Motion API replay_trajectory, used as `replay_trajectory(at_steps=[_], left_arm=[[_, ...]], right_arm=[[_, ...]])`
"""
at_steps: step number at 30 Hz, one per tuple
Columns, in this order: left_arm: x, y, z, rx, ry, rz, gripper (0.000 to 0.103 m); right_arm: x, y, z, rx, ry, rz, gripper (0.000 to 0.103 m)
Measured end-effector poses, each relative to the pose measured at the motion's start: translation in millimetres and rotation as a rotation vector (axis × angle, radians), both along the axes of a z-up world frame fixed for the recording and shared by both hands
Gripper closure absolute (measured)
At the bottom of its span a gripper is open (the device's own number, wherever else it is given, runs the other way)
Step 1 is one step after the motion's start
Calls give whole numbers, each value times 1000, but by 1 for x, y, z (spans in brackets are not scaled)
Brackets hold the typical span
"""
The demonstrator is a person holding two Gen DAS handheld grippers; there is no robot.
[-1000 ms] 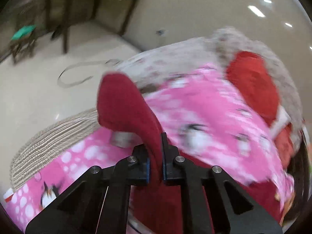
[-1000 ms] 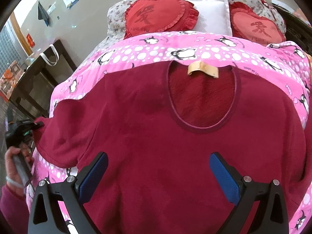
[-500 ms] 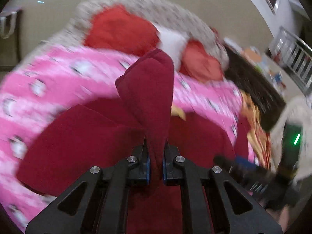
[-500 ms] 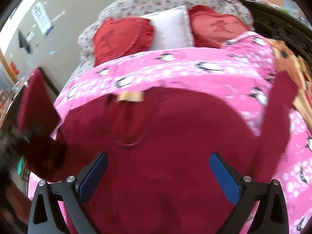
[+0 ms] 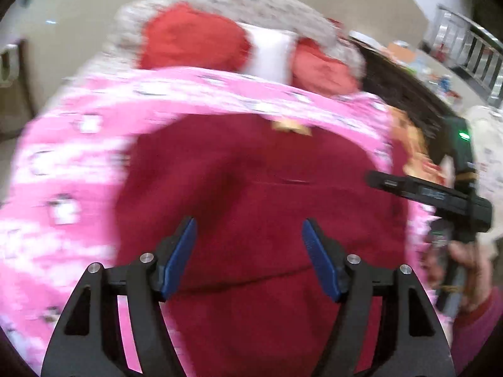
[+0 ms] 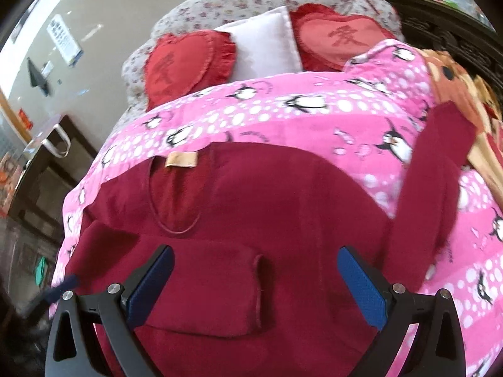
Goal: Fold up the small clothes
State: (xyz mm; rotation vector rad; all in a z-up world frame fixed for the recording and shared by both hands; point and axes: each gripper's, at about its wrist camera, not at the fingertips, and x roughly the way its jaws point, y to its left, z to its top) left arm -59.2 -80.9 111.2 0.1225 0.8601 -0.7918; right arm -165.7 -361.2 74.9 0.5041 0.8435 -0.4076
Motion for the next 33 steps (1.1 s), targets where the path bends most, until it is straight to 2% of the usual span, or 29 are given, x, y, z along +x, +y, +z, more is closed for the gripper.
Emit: replay_trajectory(at_steps=[3,7,9,11,12,14,16,18,20,22,23,24,25,26,27,28,30,32,33], left_arm=[[20,25,-18,75,-7,111,33],[33,43,-55,120,95,162,33],[31,43,-65,120,125,162,33],[28,43,-68,119,131,170,33],[27,41,-68,115,130,173,33],[24,41,-64,106,123,182,33],[27,40,-57,85,103,196,33],[24,44,-45,58,77,209,33],[26,41,-40,41,61,213,33],[27,35,-42,44,67,201,33],[27,32,-46,56,74,197,33],[27,27,-51,73,87,193,33],[27,24,-56,87,102,189,33],[27,22,-60,95,113,187,33],[27,20,-64,104,118,188,33],[28,20,-66,113,119,193,33],[31,22,-68,112,124,202,33],[34,27,-69,105,126,216,33],[36,29,-69,105,126,226,33]], right_arm=[[12,9,-8,7,20,62,0],[16,19,-22,-78,96,77,1],[16,19,-30,-107,128,62,16],[18,17,-40,-76,102,94,49],[20,18,-44,-85,107,99,55],[23,25,-40,-169,95,141,92],[23,27,-29,-187,73,181,96],[19,27,-11,-207,19,200,97],[8,21,14,-288,-26,163,97],[-1,8,26,-363,-16,93,97],[-2,-1,24,-369,0,61,97],[-2,-13,20,-345,10,27,96],[-1,-29,8,-279,20,-4,96],[1,-38,-3,-227,50,-13,94],[6,-47,-17,-161,118,-13,93],[6,-48,-21,-139,135,-12,93],[-1,-43,-8,-172,83,-36,84],[-4,-30,10,-184,4,-34,50],[-1,-20,18,-167,-50,1,44]])
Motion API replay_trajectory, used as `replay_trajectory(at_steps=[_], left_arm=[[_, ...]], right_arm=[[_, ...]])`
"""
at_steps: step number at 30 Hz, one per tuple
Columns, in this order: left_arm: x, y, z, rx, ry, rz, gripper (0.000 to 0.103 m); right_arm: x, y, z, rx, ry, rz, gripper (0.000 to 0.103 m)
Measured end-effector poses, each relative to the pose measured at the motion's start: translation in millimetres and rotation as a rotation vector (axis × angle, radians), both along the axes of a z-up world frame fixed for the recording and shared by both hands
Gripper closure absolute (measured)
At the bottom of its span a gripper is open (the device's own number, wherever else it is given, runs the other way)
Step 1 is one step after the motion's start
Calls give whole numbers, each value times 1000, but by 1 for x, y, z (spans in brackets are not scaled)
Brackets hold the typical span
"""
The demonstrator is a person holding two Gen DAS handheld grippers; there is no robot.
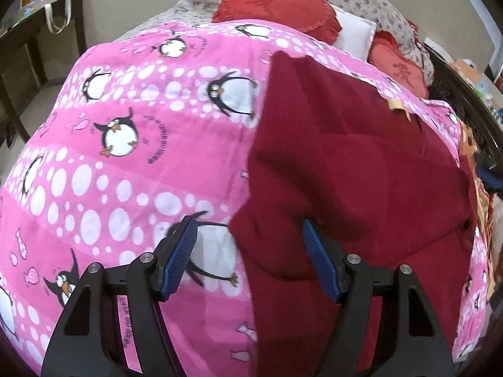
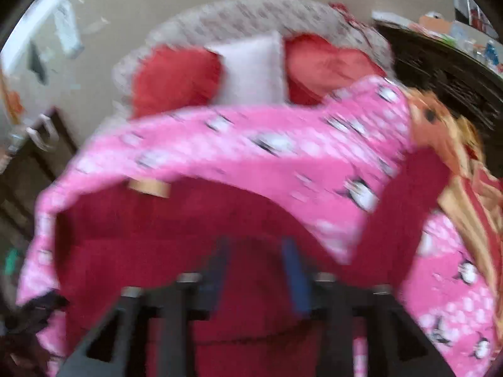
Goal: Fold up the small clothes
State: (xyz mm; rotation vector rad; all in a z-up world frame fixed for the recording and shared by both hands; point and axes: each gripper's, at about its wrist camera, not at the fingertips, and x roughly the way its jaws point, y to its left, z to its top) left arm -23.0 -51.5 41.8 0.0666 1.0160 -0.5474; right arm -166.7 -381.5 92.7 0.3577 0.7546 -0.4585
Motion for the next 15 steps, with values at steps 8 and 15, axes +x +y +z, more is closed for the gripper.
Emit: replay_trajectory(at_steps=[8,15], left_arm=[[5,5,-7,-20,19,22,33],[8,11,-9,-57,36,14,33]], right_arm=[[113,127,-1,107,-46,616,39],[202,165,-56,197,44,709,79]])
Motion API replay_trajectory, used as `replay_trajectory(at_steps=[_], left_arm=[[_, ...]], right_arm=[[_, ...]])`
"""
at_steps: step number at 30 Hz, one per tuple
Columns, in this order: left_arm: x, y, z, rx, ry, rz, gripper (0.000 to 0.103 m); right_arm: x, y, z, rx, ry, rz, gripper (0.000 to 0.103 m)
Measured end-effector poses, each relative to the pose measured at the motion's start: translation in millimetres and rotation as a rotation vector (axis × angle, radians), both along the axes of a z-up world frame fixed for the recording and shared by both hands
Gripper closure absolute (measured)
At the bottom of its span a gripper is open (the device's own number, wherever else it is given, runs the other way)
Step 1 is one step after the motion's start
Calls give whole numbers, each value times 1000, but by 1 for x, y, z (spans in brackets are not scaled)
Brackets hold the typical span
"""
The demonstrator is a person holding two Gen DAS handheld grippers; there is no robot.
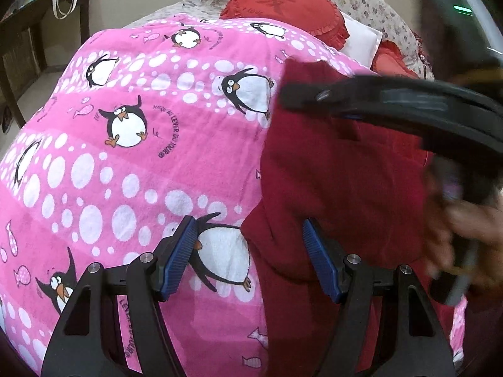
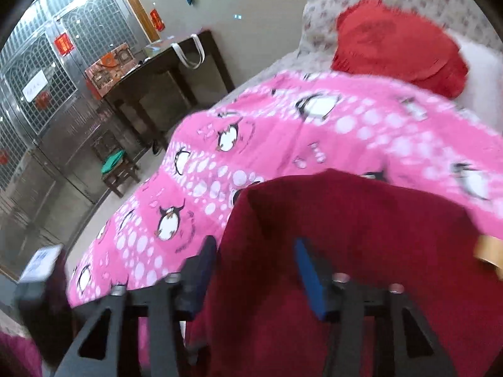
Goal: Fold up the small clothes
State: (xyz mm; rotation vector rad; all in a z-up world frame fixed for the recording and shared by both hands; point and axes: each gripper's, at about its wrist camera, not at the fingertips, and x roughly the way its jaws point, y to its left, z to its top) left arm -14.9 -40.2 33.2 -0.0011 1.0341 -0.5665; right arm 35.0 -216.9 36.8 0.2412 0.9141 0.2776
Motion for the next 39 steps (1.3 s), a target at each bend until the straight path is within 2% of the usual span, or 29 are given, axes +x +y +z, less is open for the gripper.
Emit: replay_trajectory(at_steps=[1,2,4,7,9,12,13,14,16,17,20,23,25,27,29,33,35,39], left_arm=[[0,1,1,-2,-1,-2,33],[1,2,3,-5,-4,-1,33],[3,7,6,-10,-17,22,33],[7,13,10,-19,-23,70,33],[8,13,13,-17,-17,78,33],[4,13,24,-32,-42,77,33],[3,12,28,-33,-58,73,33],[0,8,32,-32,-74,62,33],[-2,0,37,-34,-87,41,33],[-1,-5,38,-36,-87,31,33],[1,-22,35,-37,-76,-4,33],[2,-41,24,6,-60,-28,33],[2,-53,13,66,-60,-41,33],[0,-61,8,127,-87,-46,32],[-2,-63,9,155,-97,-52,31],[-5,-56,21,138,-90,-45,32],[-8,-53,28,125,-103,-36,32],[-16,-50,47,88,-154,-26,31]], right_arm=[[12,1,-9,-14,26,-6,95],[18,2,-12,-20,37,-20,95],[28,7,-9,31,12,-28,96],[39,22,-4,9,-28,-37,96],[44,29,-12,-30,-2,-37,95],[33,19,-11,10,43,-38,92],[19,9,-5,24,47,-50,84],[5,0,2,22,37,-66,72],[-35,-20,19,-27,-7,-118,58],[-56,-31,23,-66,-22,-150,56],[-110,-65,27,-167,-30,-259,56],[-155,-106,21,-247,0,-417,56],[-179,-135,14,-253,7,-528,56],[-189,-160,0,-246,56,-613,57],[-197,-172,-5,-173,49,-618,57],[-207,-180,16,-126,17,-604,57],[-219,-198,28,-116,-17,-671,56],[-238,-251,41,-161,3,-861,55]])
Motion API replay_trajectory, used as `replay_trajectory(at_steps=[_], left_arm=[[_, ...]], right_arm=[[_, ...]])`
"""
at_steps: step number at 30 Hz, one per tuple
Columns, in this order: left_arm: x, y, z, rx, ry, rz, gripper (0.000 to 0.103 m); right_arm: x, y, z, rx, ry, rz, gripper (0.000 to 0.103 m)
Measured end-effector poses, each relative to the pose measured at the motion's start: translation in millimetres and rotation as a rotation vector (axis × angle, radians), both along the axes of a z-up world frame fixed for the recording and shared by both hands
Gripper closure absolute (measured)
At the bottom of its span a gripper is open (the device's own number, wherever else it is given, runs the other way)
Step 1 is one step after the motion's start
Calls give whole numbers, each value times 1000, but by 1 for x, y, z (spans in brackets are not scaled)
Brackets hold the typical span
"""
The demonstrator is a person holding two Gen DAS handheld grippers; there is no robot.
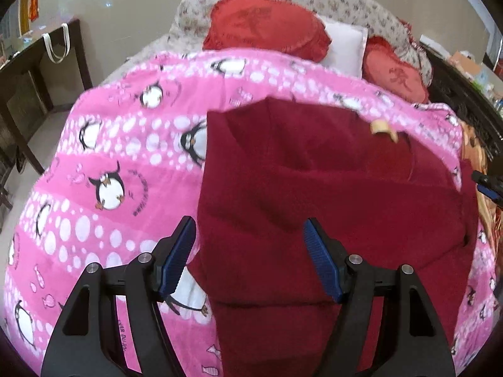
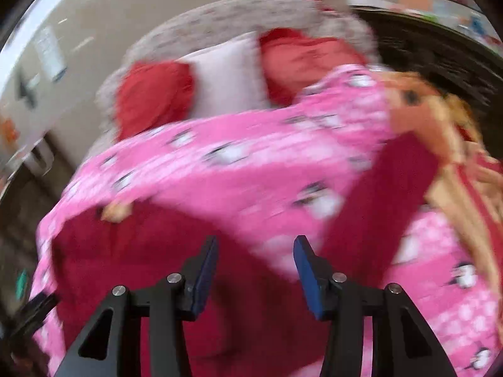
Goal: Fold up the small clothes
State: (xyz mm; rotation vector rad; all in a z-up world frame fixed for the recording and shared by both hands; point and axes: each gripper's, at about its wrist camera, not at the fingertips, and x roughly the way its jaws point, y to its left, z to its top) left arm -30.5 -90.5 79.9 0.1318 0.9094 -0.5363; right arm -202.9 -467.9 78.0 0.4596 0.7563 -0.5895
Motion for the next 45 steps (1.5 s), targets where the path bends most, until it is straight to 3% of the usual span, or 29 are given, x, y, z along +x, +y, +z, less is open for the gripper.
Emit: replay_trajectory(at_steps=[2,3,10,12,13,14,17,21,25,29,32,34,36,38,40,42,45], left_arm=[[-2,-2,2,-9,0,-11,31],[-3,-4,3,-9,3,-15,31],[-8,-15,-7,36,22,-49,32],[-7,-14,-10,41,30,-42,32],[-6,-13,-10,41,34,-39,32],[-5,-12,-11,39,38,-36,32],[-4,-9,-11,32,42,-28,32],[-3,-2,-7,10,39,-13,32],[-2,7,2,-22,35,12,32],[-2,19,15,-80,42,42,32],[-3,28,22,-120,45,60,32],[-3,31,24,-131,51,66,32],[-2,32,21,-141,76,62,32],[-2,29,18,-151,104,47,32],[-4,27,17,-160,118,21,32],[-6,23,16,-158,110,-3,32],[-4,12,11,-140,114,-19,32]], right_arm=[[-6,-30,2,-15,21,-88,39],[-5,-44,2,-16,40,-117,36],[9,-130,-28,83,125,-251,35],[9,-143,-38,131,102,-268,36],[4,-151,-43,175,57,-274,50],[2,-156,-46,204,26,-274,72],[-13,-160,-47,275,-43,-265,97],[-33,-133,-14,239,-140,-191,97],[-42,-81,44,169,-230,-14,97],[-25,-7,92,130,-277,230,97],[-2,65,105,101,-275,440,97],[10,114,96,102,-257,567,97],[24,144,69,113,-205,621,93],[45,167,23,164,-49,644,73],[55,174,-16,271,76,632,73],[45,173,-26,322,58,610,72],[20,161,-10,286,2,562,60]])
